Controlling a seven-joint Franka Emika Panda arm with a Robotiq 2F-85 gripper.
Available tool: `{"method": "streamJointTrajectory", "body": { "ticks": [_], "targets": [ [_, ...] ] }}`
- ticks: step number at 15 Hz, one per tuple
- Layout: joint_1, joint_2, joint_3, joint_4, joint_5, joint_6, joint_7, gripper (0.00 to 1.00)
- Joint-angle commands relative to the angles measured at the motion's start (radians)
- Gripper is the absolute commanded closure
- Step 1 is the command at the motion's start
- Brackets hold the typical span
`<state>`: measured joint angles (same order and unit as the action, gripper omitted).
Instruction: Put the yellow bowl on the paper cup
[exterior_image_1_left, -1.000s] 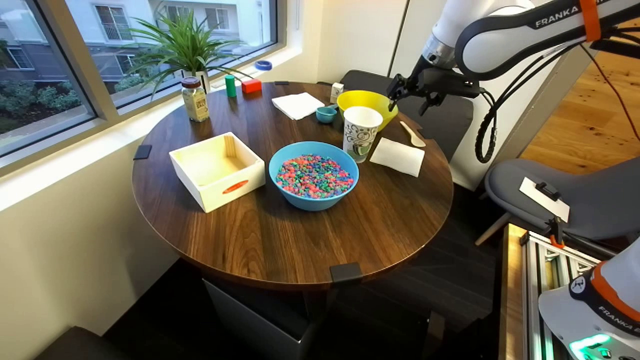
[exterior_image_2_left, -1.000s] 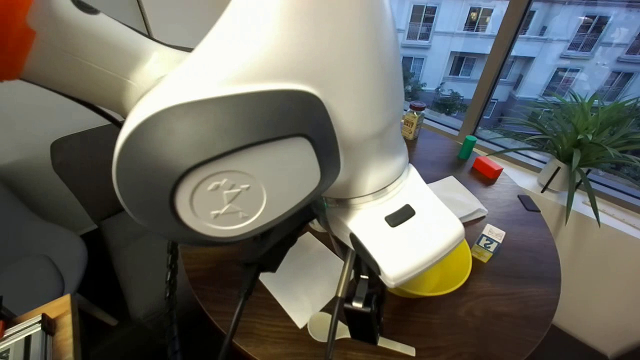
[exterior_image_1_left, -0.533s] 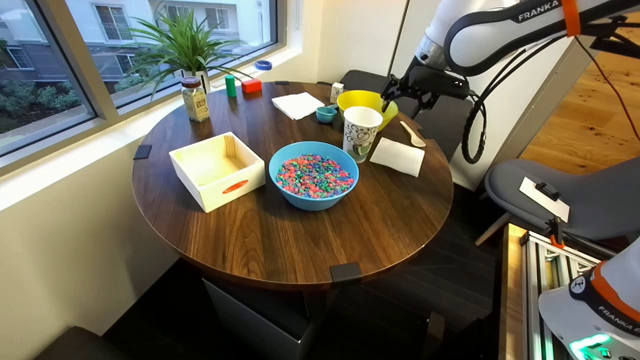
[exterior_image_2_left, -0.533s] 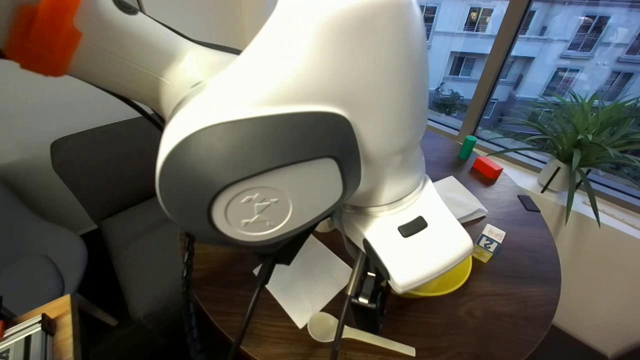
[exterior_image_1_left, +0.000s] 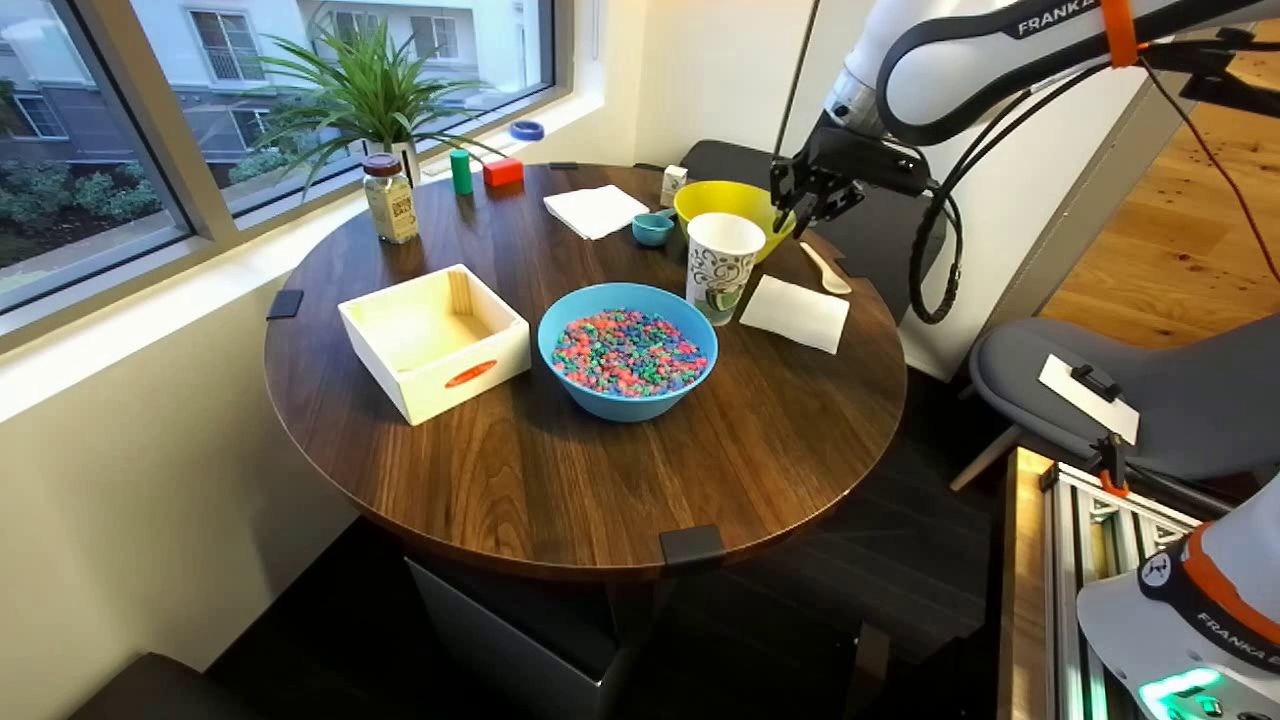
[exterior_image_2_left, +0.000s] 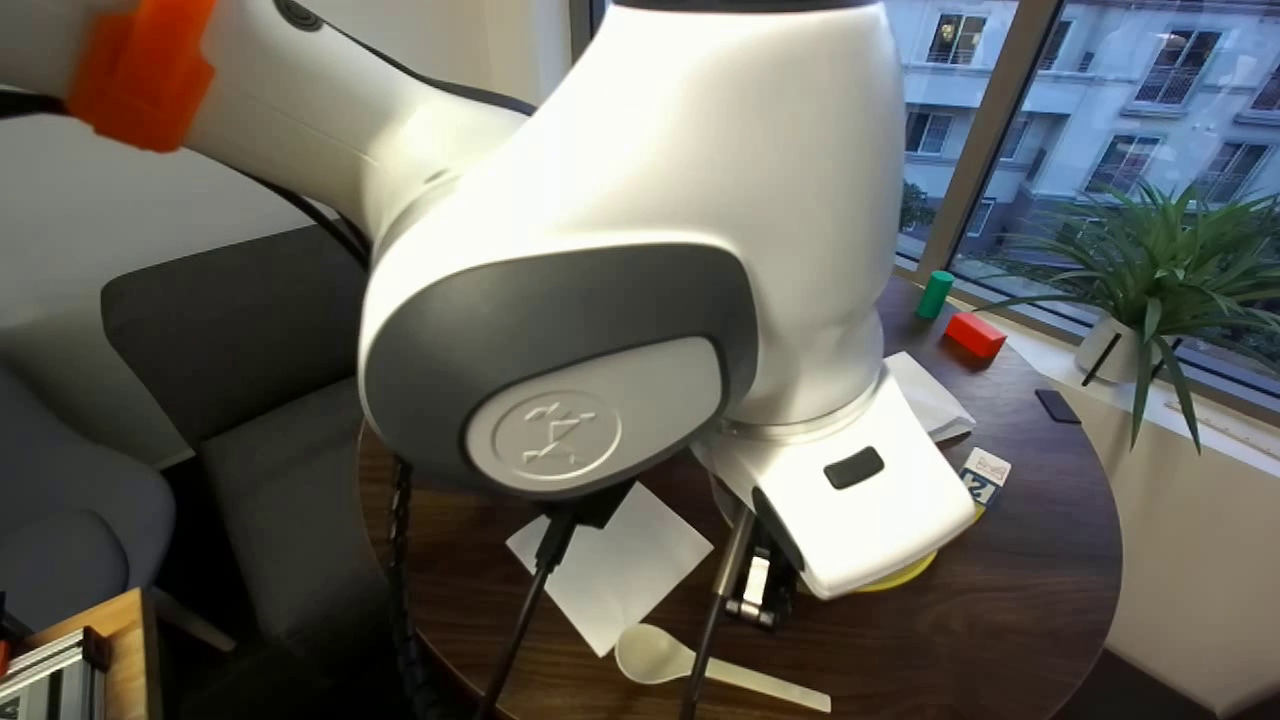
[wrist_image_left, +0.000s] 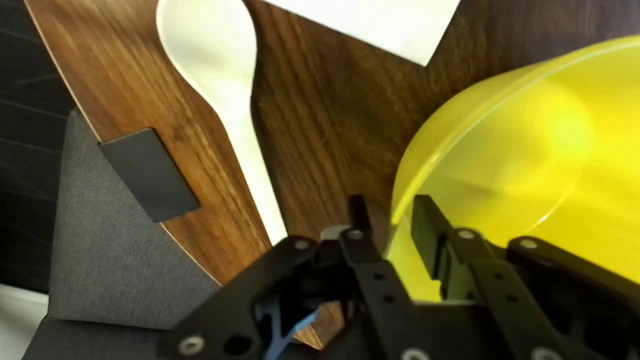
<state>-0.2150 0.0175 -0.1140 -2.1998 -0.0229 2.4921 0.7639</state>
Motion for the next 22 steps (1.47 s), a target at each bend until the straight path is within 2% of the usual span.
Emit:
{"method": "streamJointTrajectory", "body": {
  "ticks": [1,11,18,22],
  "targets": [
    [0.021,0.017,-0.020,0.016,0.051,0.005,-0.017,0.99],
    [0.026,0.000,-0.027,0.020,0.063,0.054,-0.020,0.99],
    [0.034,-0.050,-0.024,-0.013,0.063,0.136,-0.060,0.99],
    [0.038,-0.107,-0.018,-0.022,0.074,0.142,-0.091,0.99]
  ]
}}
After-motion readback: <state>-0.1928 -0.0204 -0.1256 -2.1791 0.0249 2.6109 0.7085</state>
